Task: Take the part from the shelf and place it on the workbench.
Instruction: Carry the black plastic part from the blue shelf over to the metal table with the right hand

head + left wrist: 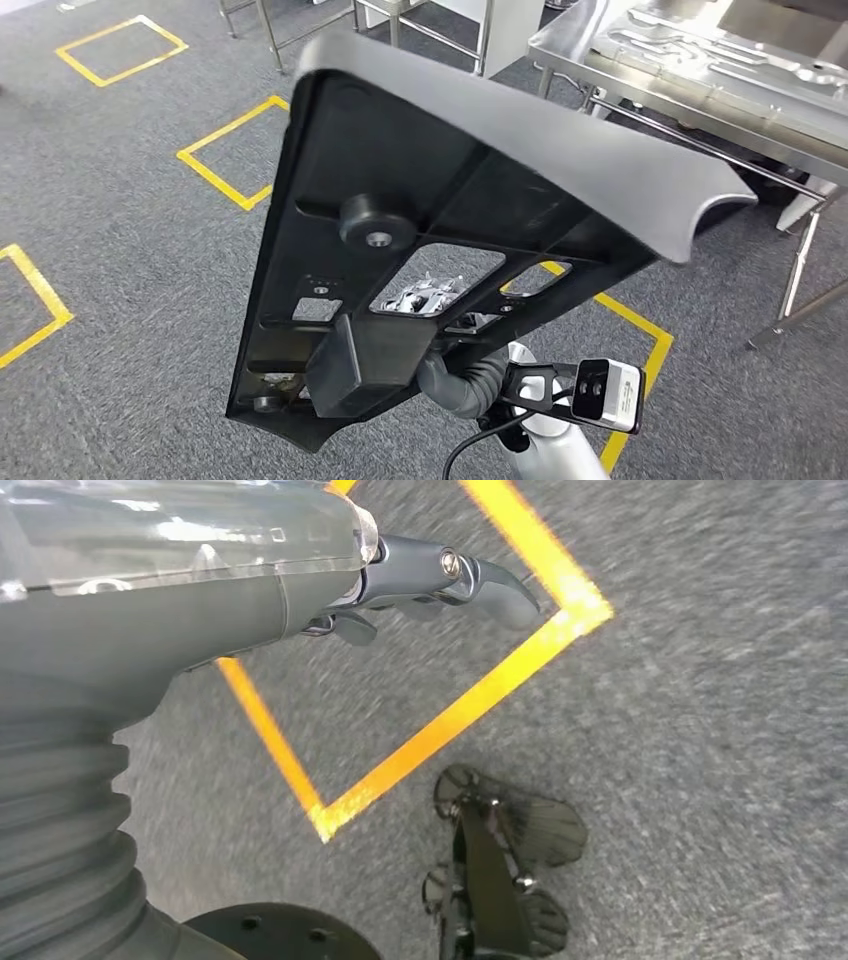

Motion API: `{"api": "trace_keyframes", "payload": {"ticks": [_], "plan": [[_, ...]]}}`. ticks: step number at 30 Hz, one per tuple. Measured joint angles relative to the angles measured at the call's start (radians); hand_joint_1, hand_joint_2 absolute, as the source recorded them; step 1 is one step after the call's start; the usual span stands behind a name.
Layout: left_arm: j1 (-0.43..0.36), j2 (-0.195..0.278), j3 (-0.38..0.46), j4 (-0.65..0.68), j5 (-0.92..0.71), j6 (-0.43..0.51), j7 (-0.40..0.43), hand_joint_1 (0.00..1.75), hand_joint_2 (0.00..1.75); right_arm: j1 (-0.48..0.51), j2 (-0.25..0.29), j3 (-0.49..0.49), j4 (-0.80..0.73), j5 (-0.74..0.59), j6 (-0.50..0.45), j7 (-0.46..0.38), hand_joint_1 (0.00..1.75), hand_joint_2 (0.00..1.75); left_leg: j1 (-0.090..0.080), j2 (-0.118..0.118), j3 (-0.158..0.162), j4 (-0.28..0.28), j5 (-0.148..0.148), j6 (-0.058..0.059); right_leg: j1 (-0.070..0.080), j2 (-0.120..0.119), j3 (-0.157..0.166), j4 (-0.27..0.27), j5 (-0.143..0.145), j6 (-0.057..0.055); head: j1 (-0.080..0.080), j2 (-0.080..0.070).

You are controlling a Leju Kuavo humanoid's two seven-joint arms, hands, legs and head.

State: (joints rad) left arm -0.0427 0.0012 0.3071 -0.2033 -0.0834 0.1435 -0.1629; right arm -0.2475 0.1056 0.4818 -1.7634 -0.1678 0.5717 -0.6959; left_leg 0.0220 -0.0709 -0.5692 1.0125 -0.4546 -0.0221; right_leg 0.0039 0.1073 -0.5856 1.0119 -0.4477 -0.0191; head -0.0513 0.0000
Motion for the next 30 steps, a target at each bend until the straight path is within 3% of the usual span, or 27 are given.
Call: {"api": "trace_keyframes", "payload": {"ticks": [2,3,5,6,8,9,10,11,13,15,17,18,20,22,23,24,25,27,28,30], "plan": [[-0.005,0.000,0.000,0.000,0.000,0.000,0.000,0.00,1.75,0.006,0.000,0.000,0.000,0.003,0.000,0.000,1.75,1.75,-0.001,0.012,0.001,-0.004,-0.001,0.008,-0.003,0.019,-0.007,0.000,0.003,0.013,0.000,0.000],[-0.006,0.000,0.000,0.000,0.000,0.000,0.000,0.00,1.75,0.008,0.000,-0.001,-0.001,0.004,0.000,0.000,1.75,1.75,0.000,0.023,0.003,-0.008,0.001,0.014,-0.002,0.012,-0.010,0.005,-0.002,0.018,0.000,0.000],[-0.006,-0.001,0.000,0.000,0.000,0.000,0.000,0.00,1.75,0.008,0.000,-0.001,-0.003,0.006,0.000,0.000,1.75,1.75,0.002,0.047,0.007,-0.016,0.003,0.027,0.000,-0.035,-0.040,0.067,-0.039,0.027,0.000,0.000],[-0.005,-0.001,0.000,0.000,0.000,0.000,0.000,0.00,1.75,0.008,-0.001,-0.002,-0.004,0.006,0.001,0.000,1.75,1.75,0.000,0.060,0.009,-0.017,0.002,0.032,-0.001,-0.067,-0.070,0.129,-0.071,0.030,0.000,0.000],[-0.002,-0.001,0.001,0.000,0.000,0.000,0.000,0.00,1.75,0.010,-0.001,-0.002,-0.005,0.006,0.001,0.000,1.75,1.75,-0.003,0.086,0.009,-0.017,-0.001,0.035,-0.006,-0.094,-0.138,0.260,-0.121,0.036,0.000,0.000],[-0.001,-0.001,0.001,0.000,0.000,0.000,0.000,0.00,1.75,0.010,-0.002,-0.002,-0.005,0.006,0.002,0.000,1.75,1.75,-0.003,0.099,0.010,-0.017,-0.002,0.035,-0.009,-0.098,-0.155,0.290,-0.123,0.039,0.000,0.000],[-0.001,-0.001,0.001,0.000,0.000,0.000,0.000,0.00,1.75,0.011,-0.002,-0.002,-0.005,0.006,0.002,0.000,1.75,1.75,-0.003,0.111,0.012,-0.017,-0.004,0.034,-0.011,-0.102,-0.151,0.279,-0.106,0.040,0.000,0.000],[-0.002,-0.001,0.002,0.000,0.001,0.000,0.000,0.00,1.75,0.011,-0.002,-0.002,-0.005,0.006,0.002,0.000,1.75,1.75,-0.003,0.122,0.015,-0.017,-0.007,0.032,-0.013,-0.109,-0.125,0.227,-0.074,0.041,0.000,0.000],[-0.004,-0.002,0.003,0.000,0.002,0.000,0.000,0.00,1.75,0.010,-0.003,-0.002,-0.005,0.003,0.004,0.000,1.75,1.75,-0.005,0.140,0.023,-0.017,-0.013,0.026,-0.010,-0.142,-0.047,0.081,-0.013,0.036,0.000,0.000],[-0.005,-0.002,0.005,0.000,0.004,0.000,0.000,0.00,1.75,0.008,-0.003,-0.002,-0.005,0.000,0.005,0.000,1.75,1.75,-0.009,0.155,0.029,-0.016,-0.018,0.015,-0.002,-0.163,-0.009,0.003,0.005,0.026,0.000,0.000],[-0.008,-0.002,0.007,0.000,0.007,0.000,0.000,0.00,1.75,0.007,-0.003,-0.002,-0.005,-0.001,0.006,0.000,1.75,1.75,-0.009,0.172,0.035,-0.018,-0.021,0.003,0.003,-0.149,-0.011,-0.003,0.003,0.016,0.000,0.000],[-0.009,-0.003,0.007,0.000,0.008,0.000,0.000,0.00,1.75,0.007,-0.003,-0.002,-0.005,-0.002,0.006,0.000,1.75,1.75,-0.008,0.170,0.037,-0.016,-0.025,-0.003,0.001,-0.138,-0.009,-0.006,0.005,0.011,0.000,0.000],[-0.011,-0.003,0.009,0.000,0.009,0.000,0.000,0.00,1.75,0.004,-0.002,-0.002,-0.005,-0.003,0.008,0.000,1.75,1.75,-0.004,0.135,0.023,0.028,-0.057,-0.012,-0.006,-0.121,-0.003,-0.014,0.009,-0.001,0.000,0.000],[-0.009,-0.004,0.012,0.000,0.009,0.000,0.000,0.00,1.75,0.002,-0.002,-0.003,-0.004,-0.004,0.011,-0.001,1.75,1.75,-0.001,0.092,-0.034,0.151,-0.119,-0.016,-0.008,-0.102,0.000,-0.017,0.011,-0.009,0.000,0.000],[-0.007,-0.005,0.014,0.000,0.009,0.000,0.000,0.00,1.75,0.002,-0.002,-0.003,-0.003,-0.004,0.012,0.000,1.75,1.75,-0.001,0.084,-0.070,0.219,-0.145,-0.017,-0.007,-0.090,0.000,-0.017,0.011,-0.011,0.000,0.000],[-0.004,-0.005,0.016,0.000,0.009,0.000,0.000,0.00,1.75,0.002,-0.002,-0.003,-0.002,-0.004,0.013,0.000,1.75,1.75,-0.001,0.080,-0.096,0.266,-0.155,-0.018,-0.006,-0.077,0.000,-0.016,0.011,-0.011,0.000,0.000],[-0.002,-0.005,0.017,0.000,0.009,0.000,0.000,0.00,1.75,0.003,-0.002,-0.003,-0.001,-0.004,0.013,0.000,1.75,1.75,-0.001,0.079,-0.106,0.275,-0.144,-0.018,-0.006,-0.063,0.001,-0.015,0.011,-0.011,0.000,0.000],[-0.001,-0.005,0.017,0.000,0.009,0.001,0.000,0.00,1.75,0.003,-0.002,-0.003,0.000,-0.005,0.014,0.000,1.75,1.75,0.001,0.068,-0.074,0.185,-0.073,-0.016,-0.006,-0.036,0.003,-0.011,0.008,-0.007,0.000,0.000],[-0.001,-0.005,0.017,0.000,0.009,0.001,0.000,0.00,1.75,0.003,-0.002,-0.003,0.001,-0.005,0.015,0.000,1.75,1.75,0.002,0.047,-0.046,0.116,-0.039,-0.013,-0.006,-0.024,0.003,-0.007,0.006,-0.004,0.000,0.000],[-0.002,-0.005,0.019,0.000,0.008,0.001,-0.001,0.00,1.75,0.001,-0.002,-0.003,0.001,-0.007,0.016,0.000,1.75,1.75,0.004,0.010,-0.005,0.020,-0.009,-0.006,-0.005,-0.004,-0.004,0.003,0.002,0.007,0.000,0.000]]}}
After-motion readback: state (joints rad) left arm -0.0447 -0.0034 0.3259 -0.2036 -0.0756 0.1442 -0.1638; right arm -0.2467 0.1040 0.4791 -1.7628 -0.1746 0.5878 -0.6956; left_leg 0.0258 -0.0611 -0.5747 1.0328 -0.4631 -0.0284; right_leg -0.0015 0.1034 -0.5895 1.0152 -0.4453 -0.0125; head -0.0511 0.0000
